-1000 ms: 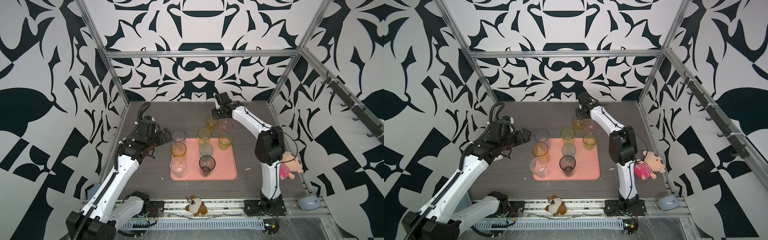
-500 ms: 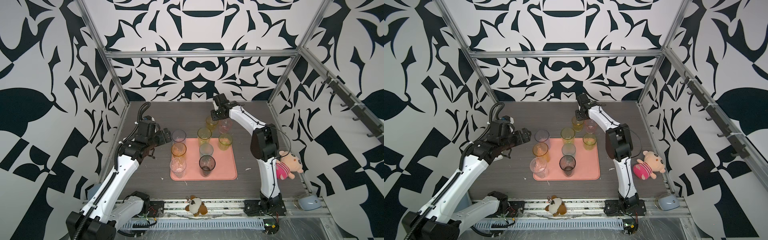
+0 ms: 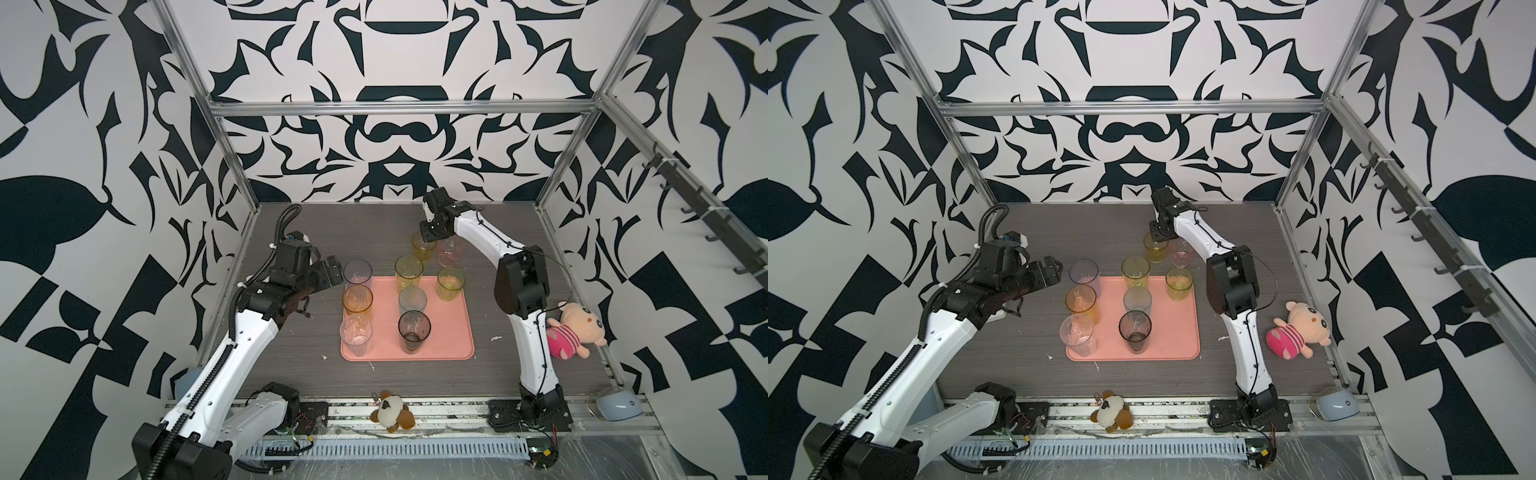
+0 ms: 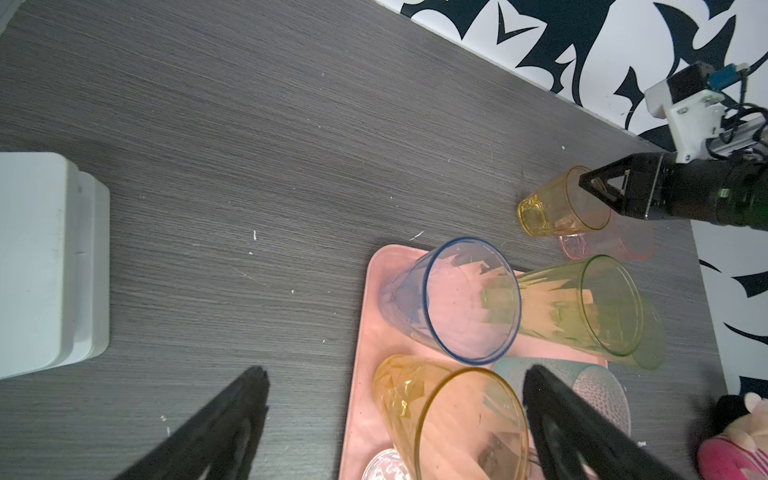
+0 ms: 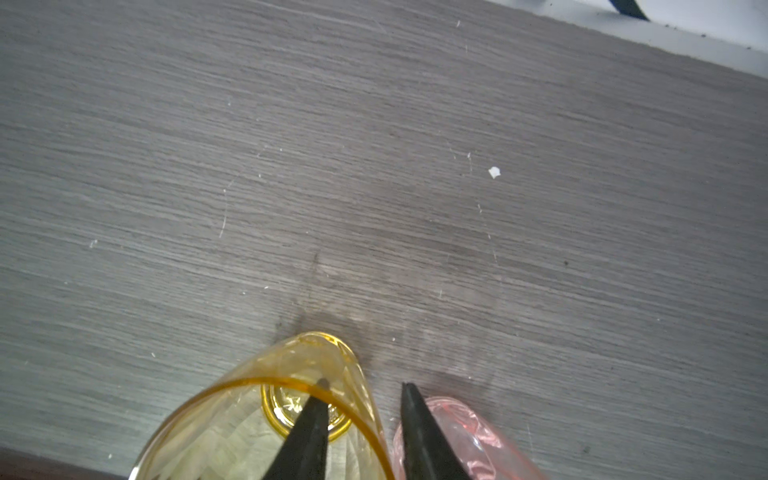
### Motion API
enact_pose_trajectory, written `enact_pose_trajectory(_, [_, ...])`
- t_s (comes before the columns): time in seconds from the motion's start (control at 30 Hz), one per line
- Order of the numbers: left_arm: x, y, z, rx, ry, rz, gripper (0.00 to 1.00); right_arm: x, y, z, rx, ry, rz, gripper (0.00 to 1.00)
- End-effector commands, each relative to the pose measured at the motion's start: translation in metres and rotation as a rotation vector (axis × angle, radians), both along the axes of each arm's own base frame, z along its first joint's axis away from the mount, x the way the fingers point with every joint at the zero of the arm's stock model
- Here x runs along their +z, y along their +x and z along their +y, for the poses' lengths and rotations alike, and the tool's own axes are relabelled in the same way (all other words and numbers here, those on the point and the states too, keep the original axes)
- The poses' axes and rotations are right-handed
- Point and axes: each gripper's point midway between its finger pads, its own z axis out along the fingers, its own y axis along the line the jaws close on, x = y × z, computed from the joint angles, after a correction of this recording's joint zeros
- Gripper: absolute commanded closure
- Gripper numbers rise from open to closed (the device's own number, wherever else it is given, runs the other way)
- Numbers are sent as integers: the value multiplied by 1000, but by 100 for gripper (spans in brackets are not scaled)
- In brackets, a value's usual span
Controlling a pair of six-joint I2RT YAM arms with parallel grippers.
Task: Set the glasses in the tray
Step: 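Lower the right gripper and close it on the yellow glass rim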
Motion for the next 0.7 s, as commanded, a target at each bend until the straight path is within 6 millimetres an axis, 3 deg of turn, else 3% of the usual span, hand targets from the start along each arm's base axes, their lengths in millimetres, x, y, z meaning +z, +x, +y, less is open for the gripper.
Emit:
enact_pose_trajectory(0.0, [7,-1,1,2,3,-7,0,23,6,0,2,15,-40,75])
enact_pose_trajectory(0.3, [8,-1,1,1,1,-13,1,16,6,2,8,13,-21,82])
enact_pose_trajectory(0.57, [7,-2,0,0,0,-9,1,14,5,3,16,12,-8,78])
enact_pose_trajectory(0.67, [8,-2,1,1,-1,-11,0,15,6,3,17,16,-9,81])
